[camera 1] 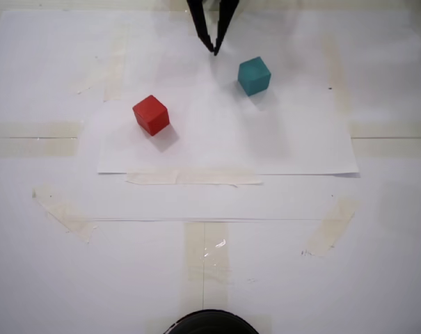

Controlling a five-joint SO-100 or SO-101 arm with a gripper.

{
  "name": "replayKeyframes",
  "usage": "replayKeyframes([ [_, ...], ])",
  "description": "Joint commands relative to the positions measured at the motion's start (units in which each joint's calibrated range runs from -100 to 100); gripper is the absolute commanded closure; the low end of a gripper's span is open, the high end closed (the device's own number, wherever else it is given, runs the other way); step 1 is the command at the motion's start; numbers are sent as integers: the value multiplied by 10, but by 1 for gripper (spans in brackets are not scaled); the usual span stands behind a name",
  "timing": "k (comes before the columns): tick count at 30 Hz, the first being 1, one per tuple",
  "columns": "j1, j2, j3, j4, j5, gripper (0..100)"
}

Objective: Put the red cube on the top of the blue cube.

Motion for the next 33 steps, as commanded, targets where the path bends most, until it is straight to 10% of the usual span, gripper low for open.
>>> replayKeyframes([
  [1, -12, 7, -52, -57, 26, 100],
  [33, 70, 797, -845, 108, 158, 100],
])
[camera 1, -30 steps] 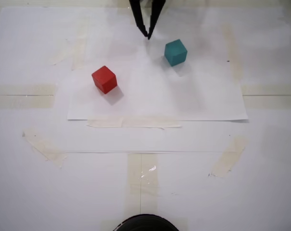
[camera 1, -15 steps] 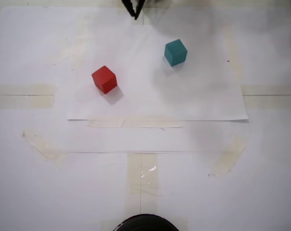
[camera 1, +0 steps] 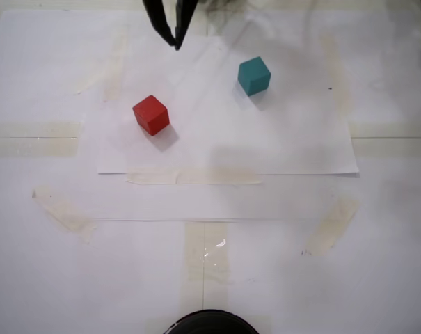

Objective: Put the red cube on the top of the blue cube.

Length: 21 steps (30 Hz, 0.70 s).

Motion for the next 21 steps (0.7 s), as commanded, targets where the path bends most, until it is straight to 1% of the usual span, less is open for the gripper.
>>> replayKeyframes([
  [1, 2, 40, -79, -1, 4, 100],
  [7, 18, 124, -148, 11, 1, 100],
  [14, 38, 203, -250, 24, 37, 100],
  [21, 51, 223, -262, 23, 50, 100],
])
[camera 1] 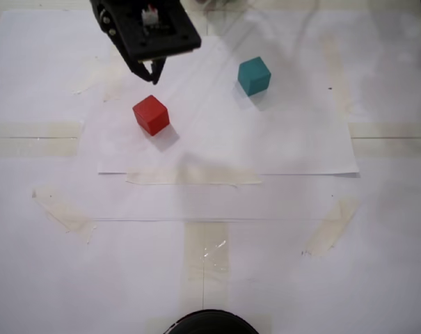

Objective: Put the red cube on the top of the blue cube.

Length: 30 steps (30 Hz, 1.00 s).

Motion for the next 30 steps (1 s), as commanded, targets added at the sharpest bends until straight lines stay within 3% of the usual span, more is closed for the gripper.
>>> replayKeyframes([
  [1, 14, 3, -54, 1, 6, 100],
  [8, 21, 14, -52, 7, 8, 100],
  [20, 19, 17, -52, 32, 84, 100],
  [30, 5, 49, -72, 32, 100, 100],
])
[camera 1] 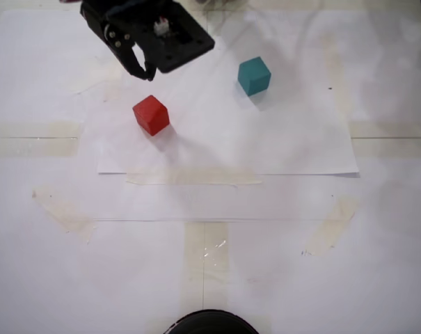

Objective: Put the red cube on the top of the blue cube.

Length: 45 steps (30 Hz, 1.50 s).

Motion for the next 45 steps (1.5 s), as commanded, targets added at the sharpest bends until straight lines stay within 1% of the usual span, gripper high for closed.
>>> replayKeyframes([
  [1, -8, 13, -75, 7, 5, 99],
  [2, -9, 20, -86, 13, 4, 98],
  [4, -13, 27, -98, 24, 1, 90],
  [7, -16, 28, -101, 25, -1, 83],
  [15, -22, 37, -101, 43, -36, 72],
  [18, -29, 47, -94, 43, -41, 67],
  [21, -34, 57, -84, 40, -43, 66],
  [27, -46, 72, -51, -3, -38, 65],
  [45, -29, 98, 16, -73, -15, 65],
])
